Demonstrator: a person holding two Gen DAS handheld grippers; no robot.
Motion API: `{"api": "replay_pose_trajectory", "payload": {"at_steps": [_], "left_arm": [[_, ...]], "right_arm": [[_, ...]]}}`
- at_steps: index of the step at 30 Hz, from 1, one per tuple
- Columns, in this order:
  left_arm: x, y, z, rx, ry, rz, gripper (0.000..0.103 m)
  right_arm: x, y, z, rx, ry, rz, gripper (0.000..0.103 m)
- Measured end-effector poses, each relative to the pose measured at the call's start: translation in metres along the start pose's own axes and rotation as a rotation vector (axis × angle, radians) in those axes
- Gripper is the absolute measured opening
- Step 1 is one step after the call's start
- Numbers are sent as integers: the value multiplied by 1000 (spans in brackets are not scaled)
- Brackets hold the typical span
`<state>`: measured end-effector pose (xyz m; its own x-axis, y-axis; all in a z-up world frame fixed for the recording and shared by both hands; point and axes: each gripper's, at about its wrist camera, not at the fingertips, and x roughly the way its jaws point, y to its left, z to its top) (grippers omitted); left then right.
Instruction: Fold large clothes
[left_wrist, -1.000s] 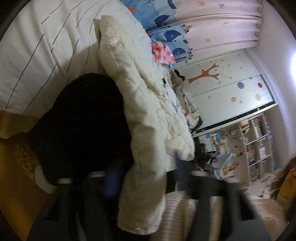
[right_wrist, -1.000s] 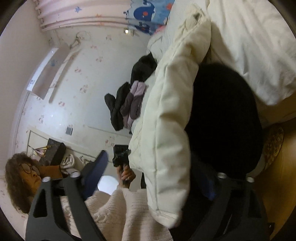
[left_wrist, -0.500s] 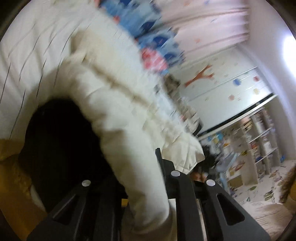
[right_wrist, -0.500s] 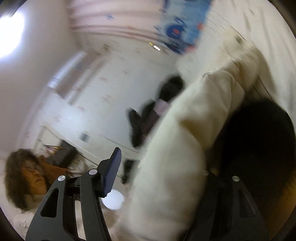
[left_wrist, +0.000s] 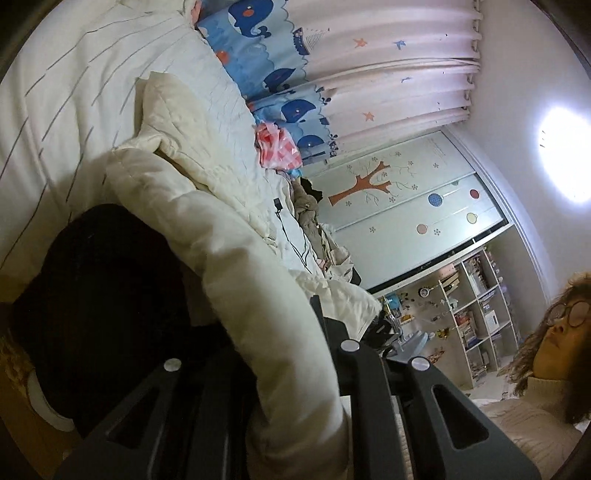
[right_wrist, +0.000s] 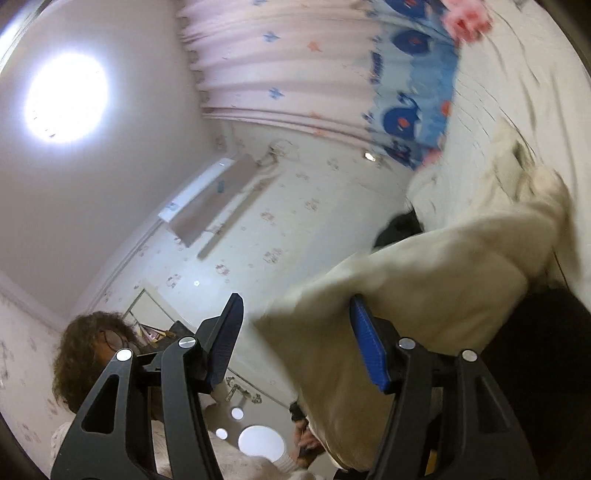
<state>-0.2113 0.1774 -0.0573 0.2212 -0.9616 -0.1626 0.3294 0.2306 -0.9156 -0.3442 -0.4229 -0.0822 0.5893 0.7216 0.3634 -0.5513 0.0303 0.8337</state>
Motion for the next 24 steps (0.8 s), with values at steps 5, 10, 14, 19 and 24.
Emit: {"api": "replay_pose_trajectory", "payload": {"at_steps": [5, 10, 14, 19, 24], "left_arm": [[8, -11, 10, 54, 87, 30, 15], [10, -2, 7, 41, 119, 41, 15], [9, 1, 1, 24, 107, 38, 15], [8, -3, -3, 28, 90, 74, 15], [5, -6, 0, 15, 43, 54, 15]], "right_arm": [[-3, -8, 3, 66, 151, -244, 81], [-26, -9, 11, 130, 261, -501, 97], [-7, -28, -5, 147, 412, -610, 97], [28, -33, -20, 44, 448, -622, 27], [44, -28, -32, 60, 341, -547, 19]]}}
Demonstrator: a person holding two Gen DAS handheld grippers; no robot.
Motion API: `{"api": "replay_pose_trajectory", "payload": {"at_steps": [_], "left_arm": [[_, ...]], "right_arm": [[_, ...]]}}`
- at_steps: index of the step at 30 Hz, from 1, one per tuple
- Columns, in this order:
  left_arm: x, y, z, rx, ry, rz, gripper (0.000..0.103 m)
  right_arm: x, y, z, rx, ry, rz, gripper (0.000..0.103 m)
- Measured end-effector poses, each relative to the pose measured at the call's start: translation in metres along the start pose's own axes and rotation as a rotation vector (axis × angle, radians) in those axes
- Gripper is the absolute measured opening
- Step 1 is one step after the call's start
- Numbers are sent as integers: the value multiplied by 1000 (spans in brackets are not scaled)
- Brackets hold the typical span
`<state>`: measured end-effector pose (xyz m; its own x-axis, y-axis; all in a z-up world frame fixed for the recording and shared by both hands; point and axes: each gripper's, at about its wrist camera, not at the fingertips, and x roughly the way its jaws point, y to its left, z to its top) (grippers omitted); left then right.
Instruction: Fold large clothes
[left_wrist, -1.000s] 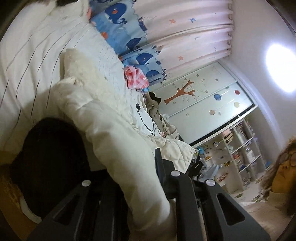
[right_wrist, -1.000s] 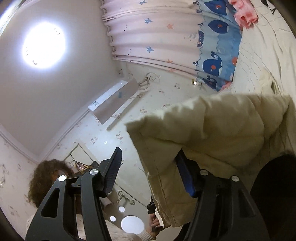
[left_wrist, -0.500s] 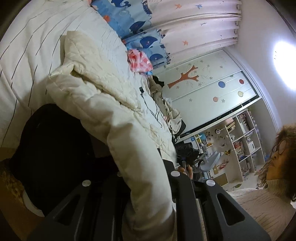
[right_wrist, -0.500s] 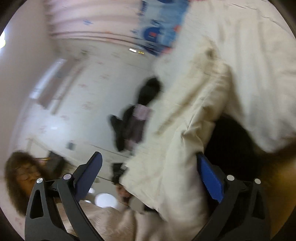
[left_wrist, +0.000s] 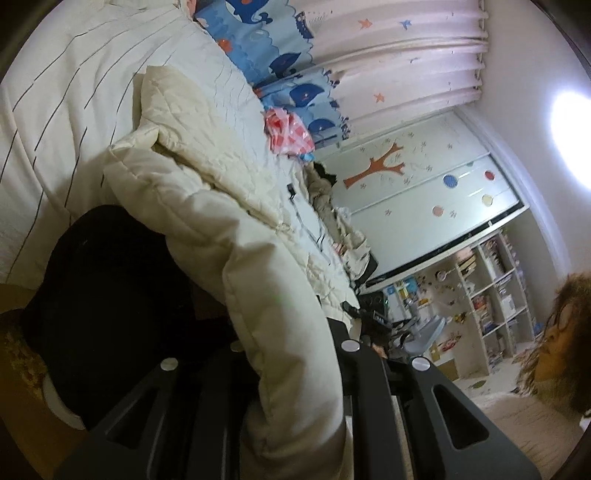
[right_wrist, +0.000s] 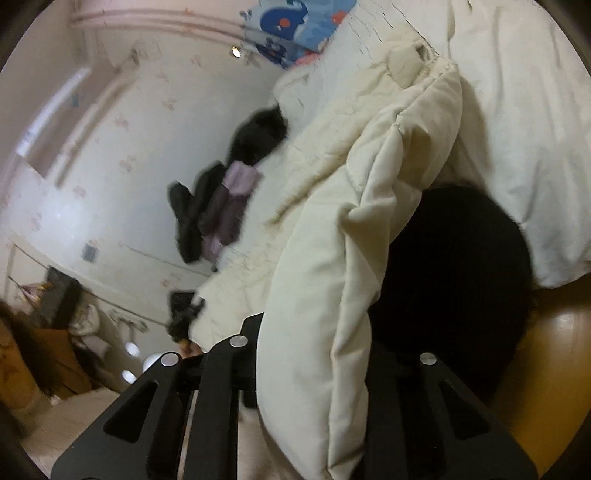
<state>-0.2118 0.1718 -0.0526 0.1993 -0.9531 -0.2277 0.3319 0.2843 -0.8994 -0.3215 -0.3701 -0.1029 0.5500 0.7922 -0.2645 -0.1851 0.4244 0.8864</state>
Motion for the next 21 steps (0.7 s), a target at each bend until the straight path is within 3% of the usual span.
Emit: {"api": "replay_pose_trajectory", "payload": {"at_steps": [6, 8, 15, 21], "left_arm": [[-17, -20, 10, 26, -100, -129, 16], [-29, -23, 18, 30, -153, -174, 16], [-33, -7, 57, -19, -285, -206, 16], [-22, -17, 110, 24, -327, -186, 16]], "right_arm": [[-21, 3, -6, 6, -255, 378, 19], [-26, 2, -4, -8, -298, 442, 19], [-25, -20, 29, 0, -385, 538, 19], [-17, -2, 93, -50, -394, 533, 19]]}}
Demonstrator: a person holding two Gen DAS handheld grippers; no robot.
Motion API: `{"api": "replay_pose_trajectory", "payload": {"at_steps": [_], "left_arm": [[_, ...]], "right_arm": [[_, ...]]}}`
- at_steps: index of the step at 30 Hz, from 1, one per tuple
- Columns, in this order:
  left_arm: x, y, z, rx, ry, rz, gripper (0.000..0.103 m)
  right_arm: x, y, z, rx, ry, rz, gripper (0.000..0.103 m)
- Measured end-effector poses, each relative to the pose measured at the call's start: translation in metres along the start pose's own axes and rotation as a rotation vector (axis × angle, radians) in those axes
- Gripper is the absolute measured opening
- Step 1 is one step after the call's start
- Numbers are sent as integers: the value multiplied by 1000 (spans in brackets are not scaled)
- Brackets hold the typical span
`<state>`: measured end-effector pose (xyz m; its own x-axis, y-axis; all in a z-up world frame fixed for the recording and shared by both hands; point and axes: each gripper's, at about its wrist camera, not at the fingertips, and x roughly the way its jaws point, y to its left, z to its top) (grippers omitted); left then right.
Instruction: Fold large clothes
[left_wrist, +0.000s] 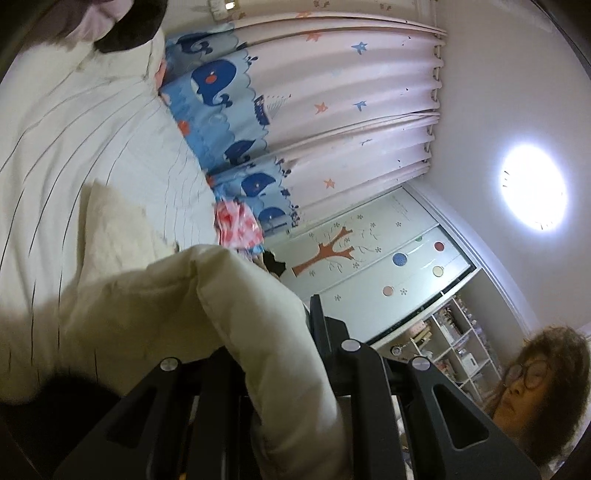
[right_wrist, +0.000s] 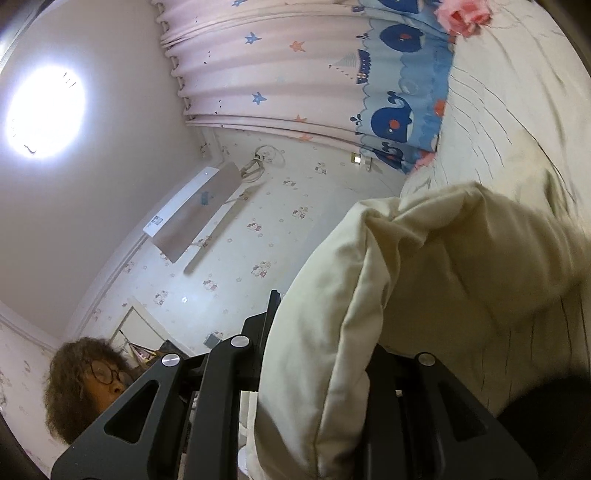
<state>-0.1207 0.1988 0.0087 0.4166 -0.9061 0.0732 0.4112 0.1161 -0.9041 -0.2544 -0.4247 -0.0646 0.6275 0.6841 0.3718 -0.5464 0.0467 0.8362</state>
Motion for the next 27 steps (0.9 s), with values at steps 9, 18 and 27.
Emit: {"api": "replay_pose_trajectory", "payload": {"at_steps": [9, 18, 27], "left_arm": [[73, 40, 86, -13, -46, 68, 16], [136, 141, 133, -131, -109, 312, 16], [152, 229, 118, -262, -61, 532, 18]], "right_arm": [[80, -36, 96, 12, -40, -107, 19], [134, -176, 163, 181, -84, -423, 21], [136, -244, 162, 294, -67, -475, 43]]}}
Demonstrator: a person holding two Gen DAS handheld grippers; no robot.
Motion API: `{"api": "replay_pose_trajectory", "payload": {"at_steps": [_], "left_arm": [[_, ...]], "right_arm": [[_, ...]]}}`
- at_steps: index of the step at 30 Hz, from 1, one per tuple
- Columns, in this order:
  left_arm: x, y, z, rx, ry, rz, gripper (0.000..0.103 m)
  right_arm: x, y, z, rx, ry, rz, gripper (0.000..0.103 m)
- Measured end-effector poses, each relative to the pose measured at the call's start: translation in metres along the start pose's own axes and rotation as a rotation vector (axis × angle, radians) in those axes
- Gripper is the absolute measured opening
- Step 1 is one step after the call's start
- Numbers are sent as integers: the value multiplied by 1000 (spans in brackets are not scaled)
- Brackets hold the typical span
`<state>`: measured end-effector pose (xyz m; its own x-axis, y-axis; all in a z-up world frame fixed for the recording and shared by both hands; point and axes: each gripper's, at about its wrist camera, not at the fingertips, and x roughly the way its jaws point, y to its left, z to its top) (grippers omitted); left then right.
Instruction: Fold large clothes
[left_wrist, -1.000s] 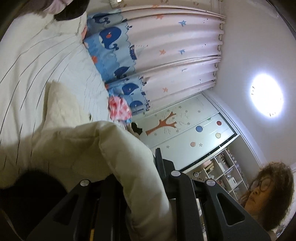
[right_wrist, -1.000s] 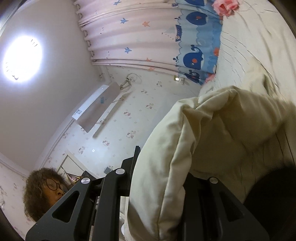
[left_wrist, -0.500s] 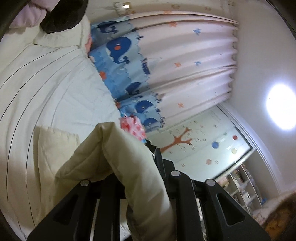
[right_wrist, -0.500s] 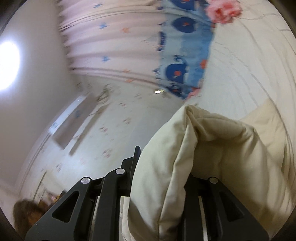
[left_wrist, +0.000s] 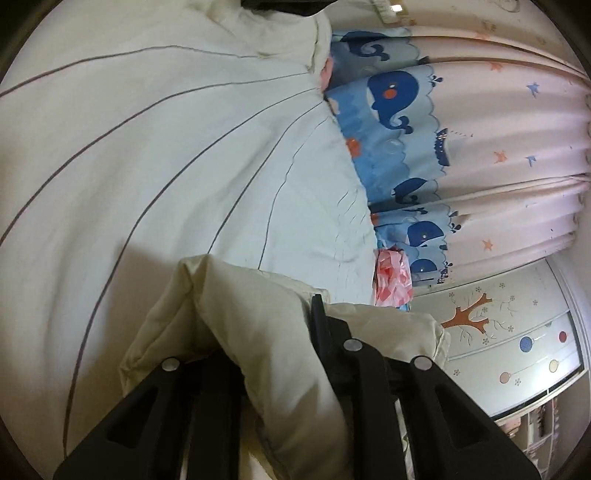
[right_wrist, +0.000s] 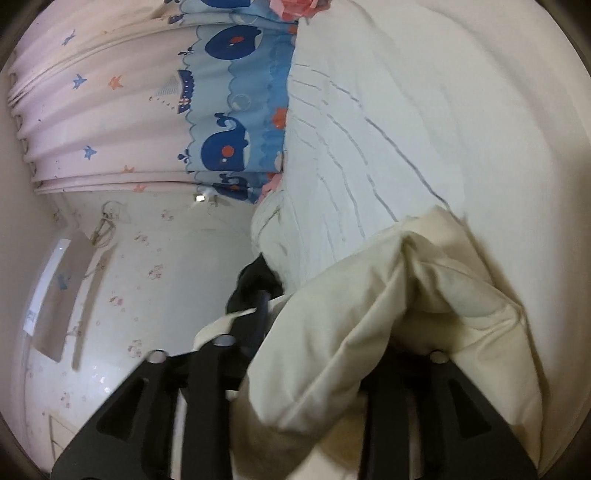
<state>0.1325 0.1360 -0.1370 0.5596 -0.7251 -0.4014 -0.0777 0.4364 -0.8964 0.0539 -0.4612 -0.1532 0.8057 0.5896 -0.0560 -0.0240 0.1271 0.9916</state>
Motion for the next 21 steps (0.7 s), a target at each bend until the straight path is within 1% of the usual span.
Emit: {"api": "replay_pose_trajectory", "payload": {"at_steps": [2, 3, 4, 5, 6, 7, 8, 9, 10, 11, 12, 13, 14, 15, 17, 19, 20, 21], "left_arm": [[-1, -6, 3, 8, 27, 17, 23], [-2, -12, 4, 11, 47, 21, 33], [-6, -16, 7, 6, 72, 13, 48], [-11, -20, 9, -9, 85, -5, 57], [-20, -25, 12, -38, 77, -41, 72], [-27, -28, 14, -52, 58, -64, 86], [-38, -35, 18, -60, 25, -92, 93], [-46, -39, 20, -62, 1, -112, 96], [-57, -48, 21, -53, -22, -119, 96], [-64, -59, 20, -18, -34, -92, 96], [-67, -74, 15, 51, -40, -52, 96], [-65, -86, 11, 114, -32, -18, 96], [-59, -101, 2, 187, -7, 18, 96], [-47, -115, -8, 249, 30, 38, 96], [-22, -135, -22, 333, 87, 52, 96], [12, -156, -38, 428, 128, 76, 96], [28, -163, -43, 460, 145, 82, 96], [52, -169, -50, 503, 168, 96, 96]], "right_arm": [[-4, -1, 1, 24, -5, 71, 65], [-10, 0, 0, 29, -16, 110, 71], [-14, 4, -1, 30, -27, 132, 82], [-16, 7, -2, 34, -48, 163, 92], [-17, 13, -1, 32, -61, 172, 95], [-20, 18, -3, 23, -78, 169, 96], [-24, 28, -5, -5, -108, 126, 96], [-25, 38, -7, -42, -120, 81, 96], [-23, 51, -12, -105, -115, 15, 96], [-20, 62, -16, -162, -96, -42, 96], [-10, 78, -23, -250, -61, -137, 96], [-4, 85, -27, -295, -40, -195, 96], [10, 96, -34, -369, -1, -296, 96], [25, 103, -39, -425, 37, -370, 96], [56, 115, -46, -513, 98, -482, 96], [86, 123, -48, -593, 115, -588, 96], [97, 125, -49, -624, 124, -618, 96], [110, 126, -50, -670, 135, -666, 96]]}}
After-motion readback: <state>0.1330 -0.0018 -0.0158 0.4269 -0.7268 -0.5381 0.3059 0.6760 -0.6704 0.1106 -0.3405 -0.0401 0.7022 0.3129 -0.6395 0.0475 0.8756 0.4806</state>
